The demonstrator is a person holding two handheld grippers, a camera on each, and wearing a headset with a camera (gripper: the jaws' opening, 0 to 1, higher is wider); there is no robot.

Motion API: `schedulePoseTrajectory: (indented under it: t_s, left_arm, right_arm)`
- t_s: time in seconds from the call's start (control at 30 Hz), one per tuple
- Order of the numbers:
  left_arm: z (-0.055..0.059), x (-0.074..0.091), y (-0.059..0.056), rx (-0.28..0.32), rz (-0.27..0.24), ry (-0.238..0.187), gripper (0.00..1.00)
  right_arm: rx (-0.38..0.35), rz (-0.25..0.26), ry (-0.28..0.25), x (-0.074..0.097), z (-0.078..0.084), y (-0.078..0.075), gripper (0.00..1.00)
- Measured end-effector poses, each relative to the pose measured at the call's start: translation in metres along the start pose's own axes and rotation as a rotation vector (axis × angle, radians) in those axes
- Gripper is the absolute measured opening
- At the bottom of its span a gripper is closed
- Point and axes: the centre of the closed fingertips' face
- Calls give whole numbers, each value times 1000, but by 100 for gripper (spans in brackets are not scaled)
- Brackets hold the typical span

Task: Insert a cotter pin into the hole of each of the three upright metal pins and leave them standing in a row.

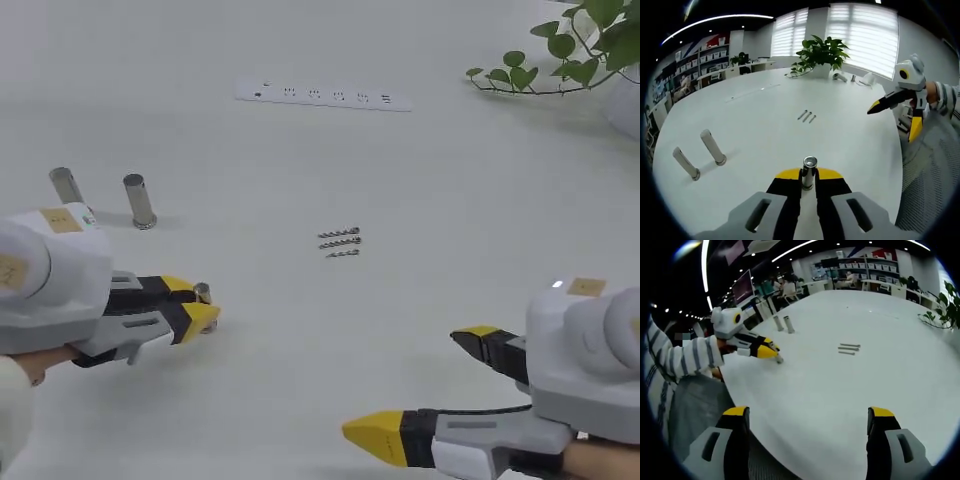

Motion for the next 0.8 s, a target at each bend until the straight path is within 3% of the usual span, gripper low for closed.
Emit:
schedulePoseTrajectory:
  t_s: [0.2,0.67,0.8]
  left_arm:
    - [-4,6,4,32,-4,-31,14]
    - [-1,30,5,23,32,-26,36]
    - [6,37,9,34,27,-10,38]
  right_arm:
    - [10,-3,-6,0,-2,2,100]
    - [40,11,-21,0,-11,-3,100]
    - [54,12,-30,1,-17,-5,100]
Point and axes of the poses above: the centre of the closed fingertips' face, and the gripper's own axes: x roughly backward along the fingers, y roughly to its left, z roughly out of its underside, and after that the axes turned 5 degrees about x, right-handed
